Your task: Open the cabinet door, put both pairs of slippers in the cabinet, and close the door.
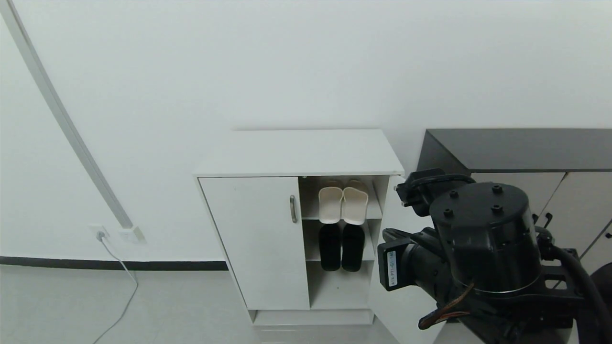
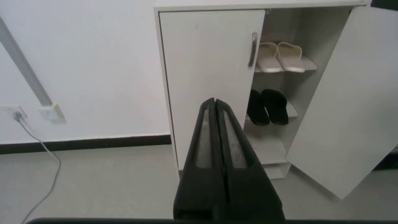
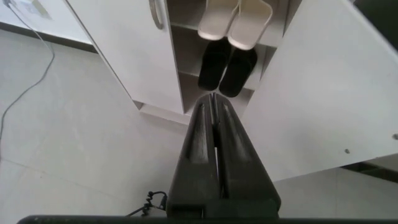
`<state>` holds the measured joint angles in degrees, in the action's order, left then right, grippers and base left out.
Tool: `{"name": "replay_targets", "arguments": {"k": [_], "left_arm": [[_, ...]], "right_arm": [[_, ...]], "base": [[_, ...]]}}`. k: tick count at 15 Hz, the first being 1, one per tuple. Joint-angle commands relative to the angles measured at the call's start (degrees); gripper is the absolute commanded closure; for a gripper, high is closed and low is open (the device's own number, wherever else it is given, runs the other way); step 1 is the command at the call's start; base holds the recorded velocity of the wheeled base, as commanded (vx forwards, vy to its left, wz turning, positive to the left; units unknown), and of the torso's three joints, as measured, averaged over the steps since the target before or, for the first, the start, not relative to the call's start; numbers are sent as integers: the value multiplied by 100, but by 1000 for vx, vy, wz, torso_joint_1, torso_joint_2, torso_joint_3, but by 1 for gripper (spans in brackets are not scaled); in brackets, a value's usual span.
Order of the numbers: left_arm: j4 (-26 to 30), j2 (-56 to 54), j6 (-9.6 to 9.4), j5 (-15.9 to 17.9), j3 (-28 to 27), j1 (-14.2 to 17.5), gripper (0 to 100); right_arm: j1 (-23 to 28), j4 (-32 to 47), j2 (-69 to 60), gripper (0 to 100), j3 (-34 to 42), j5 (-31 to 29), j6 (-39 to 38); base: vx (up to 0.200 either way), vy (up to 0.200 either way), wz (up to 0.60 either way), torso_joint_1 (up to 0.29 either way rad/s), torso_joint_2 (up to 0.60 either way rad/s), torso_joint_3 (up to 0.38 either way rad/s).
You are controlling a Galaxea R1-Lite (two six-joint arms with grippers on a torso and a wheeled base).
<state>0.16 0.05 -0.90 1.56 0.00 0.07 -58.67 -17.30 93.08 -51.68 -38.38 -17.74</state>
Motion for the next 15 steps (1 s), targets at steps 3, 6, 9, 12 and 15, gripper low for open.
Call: {"name": "replay_targets", "arguments": {"k": [3, 6, 9, 12, 15], "left_arm": [[2, 4, 2, 2, 0, 1, 100], [-7, 4, 2, 2, 0, 1, 100], [-7, 4, 2, 2, 0, 1, 100], [2, 4, 2, 2, 0, 1, 100], [-7, 4, 2, 2, 0, 1, 100]], "right_arm": [[5, -2, 18, 100, 8, -3, -2], [40, -2, 9, 100, 26, -3, -2], [40, -2, 18, 100, 44, -3, 7], [49, -2, 18, 100, 61, 6, 42], [40, -2, 18, 100, 88, 14, 42]], "base": [[0, 0, 0, 263, -593, -331], [0, 0, 0, 243, -523, -286], [0, 0, 0, 185, -390, -209], [0, 0, 0, 172, -367, -196], [0, 0, -600, 36, -74, -43]]}}
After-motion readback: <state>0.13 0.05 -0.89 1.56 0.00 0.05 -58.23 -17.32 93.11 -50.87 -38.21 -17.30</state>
